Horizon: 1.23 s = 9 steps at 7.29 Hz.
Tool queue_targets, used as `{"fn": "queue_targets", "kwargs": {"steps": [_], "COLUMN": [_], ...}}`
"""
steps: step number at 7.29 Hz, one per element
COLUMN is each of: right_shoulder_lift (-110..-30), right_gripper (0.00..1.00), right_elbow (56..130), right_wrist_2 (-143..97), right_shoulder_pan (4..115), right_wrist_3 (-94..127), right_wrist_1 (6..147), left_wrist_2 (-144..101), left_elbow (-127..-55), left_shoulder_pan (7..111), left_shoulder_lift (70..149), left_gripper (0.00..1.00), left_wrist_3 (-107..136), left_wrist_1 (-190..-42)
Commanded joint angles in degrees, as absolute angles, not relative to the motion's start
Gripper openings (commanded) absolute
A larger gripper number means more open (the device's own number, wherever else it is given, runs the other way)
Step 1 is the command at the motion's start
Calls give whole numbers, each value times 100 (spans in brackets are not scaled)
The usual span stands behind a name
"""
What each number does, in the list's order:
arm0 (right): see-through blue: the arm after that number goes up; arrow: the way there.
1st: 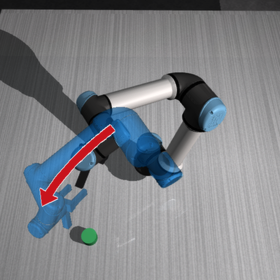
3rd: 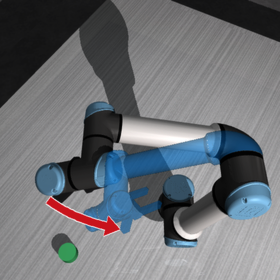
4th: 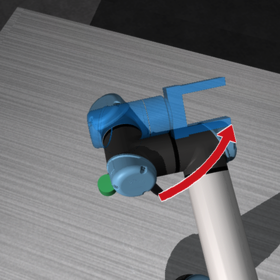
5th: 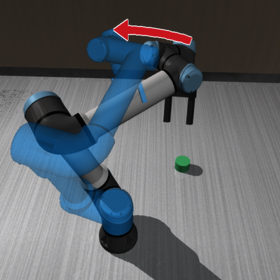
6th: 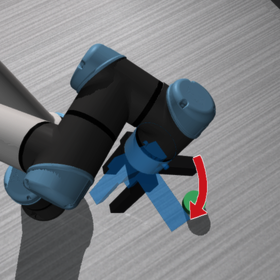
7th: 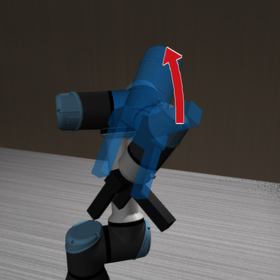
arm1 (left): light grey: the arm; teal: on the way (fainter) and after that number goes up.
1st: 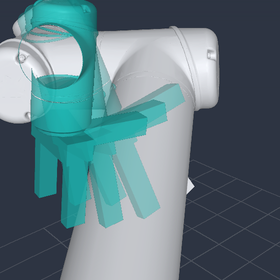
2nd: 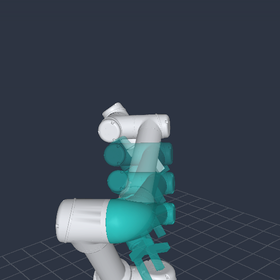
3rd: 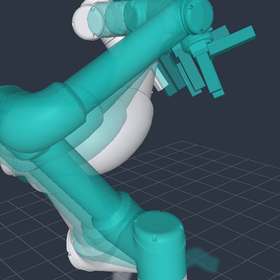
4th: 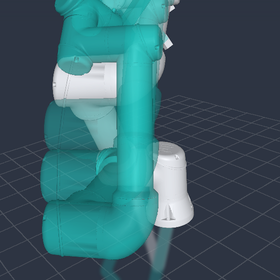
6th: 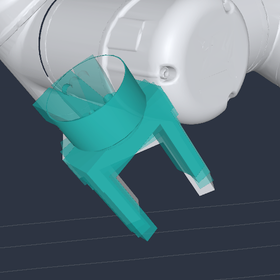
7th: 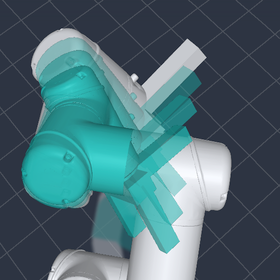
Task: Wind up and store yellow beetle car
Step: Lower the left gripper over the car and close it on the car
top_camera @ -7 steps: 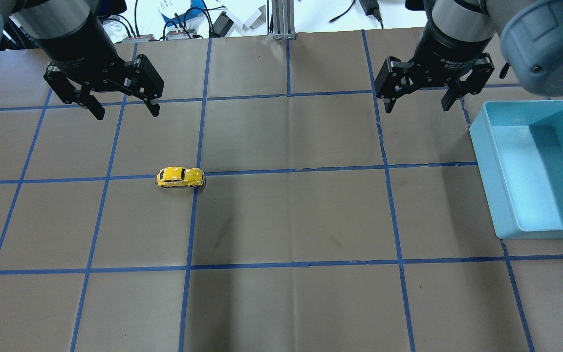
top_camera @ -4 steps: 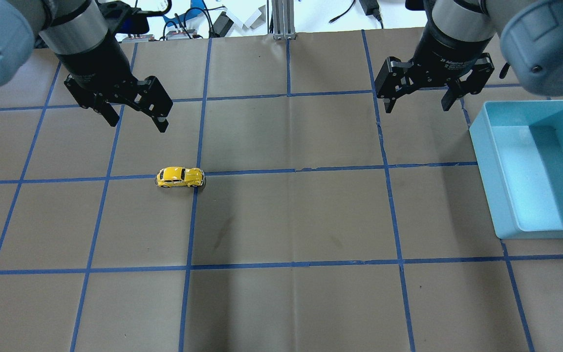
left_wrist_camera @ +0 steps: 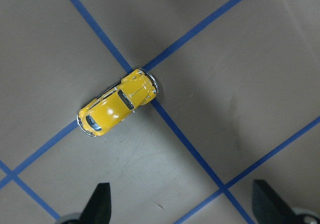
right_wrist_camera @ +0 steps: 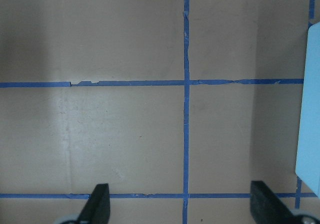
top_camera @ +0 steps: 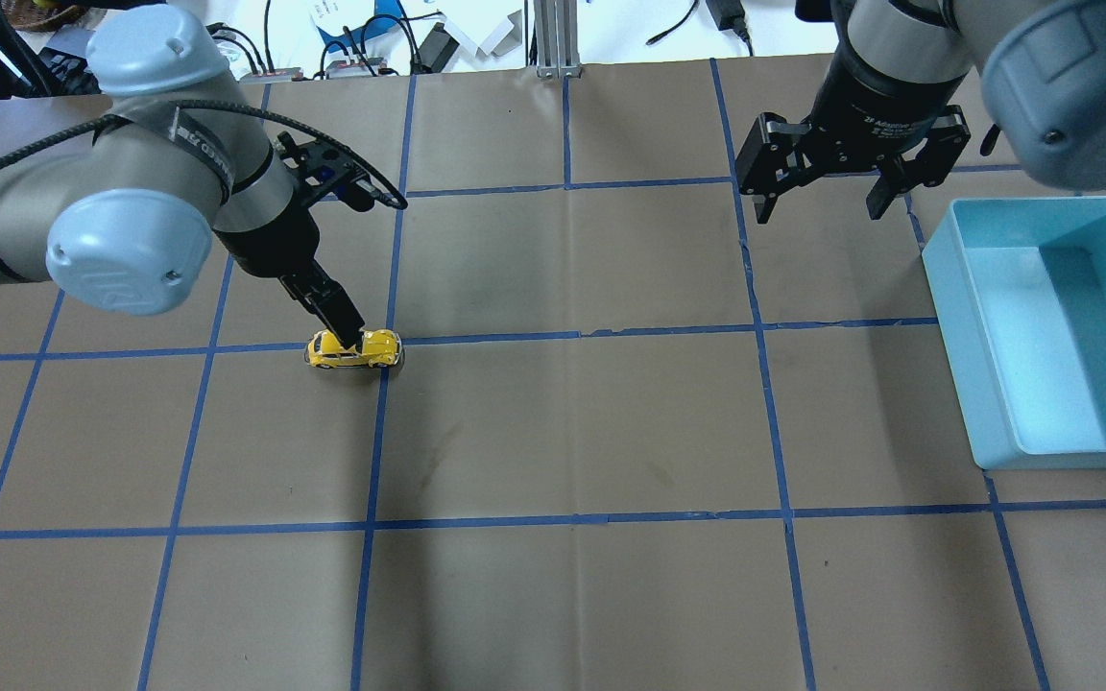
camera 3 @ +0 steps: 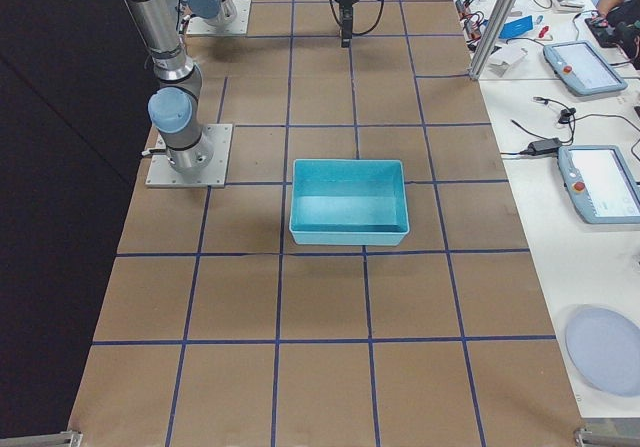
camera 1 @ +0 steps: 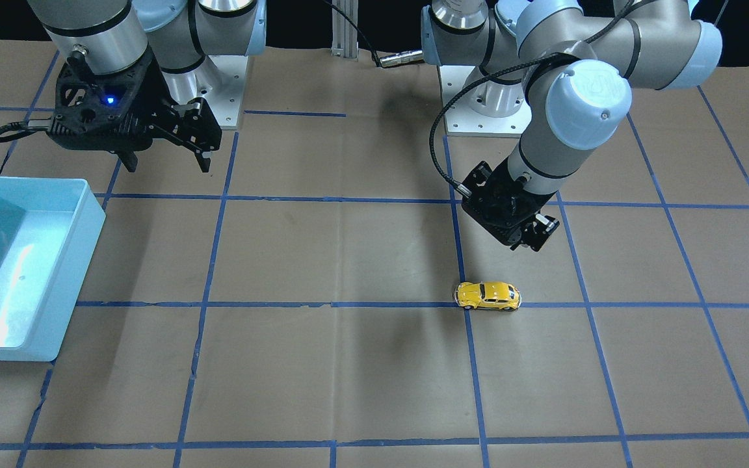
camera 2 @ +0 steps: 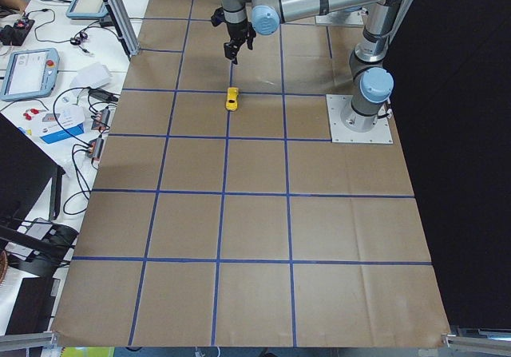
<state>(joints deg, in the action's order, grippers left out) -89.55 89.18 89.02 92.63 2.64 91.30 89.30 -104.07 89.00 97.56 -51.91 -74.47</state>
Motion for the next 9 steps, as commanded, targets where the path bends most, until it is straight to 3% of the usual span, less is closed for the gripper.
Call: {"fn": "queue_targets", "kwargs": {"steps": [1, 5, 9], "right_shoulder_lift": [-8947, -8956, -8974], "right_gripper": [100, 100, 100], "right_elbow": [8921, 8921, 8921], "right_wrist_2": [8903, 8903, 8877], "right_shoulder_pan": [9264, 9264, 9272], "right_wrist_3": [264, 264, 272], "right_wrist_1": [9132, 9132, 9105], "left_wrist_2": [8939, 9078, 9114], "left_elbow": [-10949, -10846, -10864], "left_shoulder_pan": [8799, 8754, 8719], "left_shoulder_lift": [10018, 10677, 11029], "left_gripper": [96, 95, 93], "left_wrist_3": [-7565, -9582, -9659], "left_wrist_1": [-6159, -5401, -5326]}}
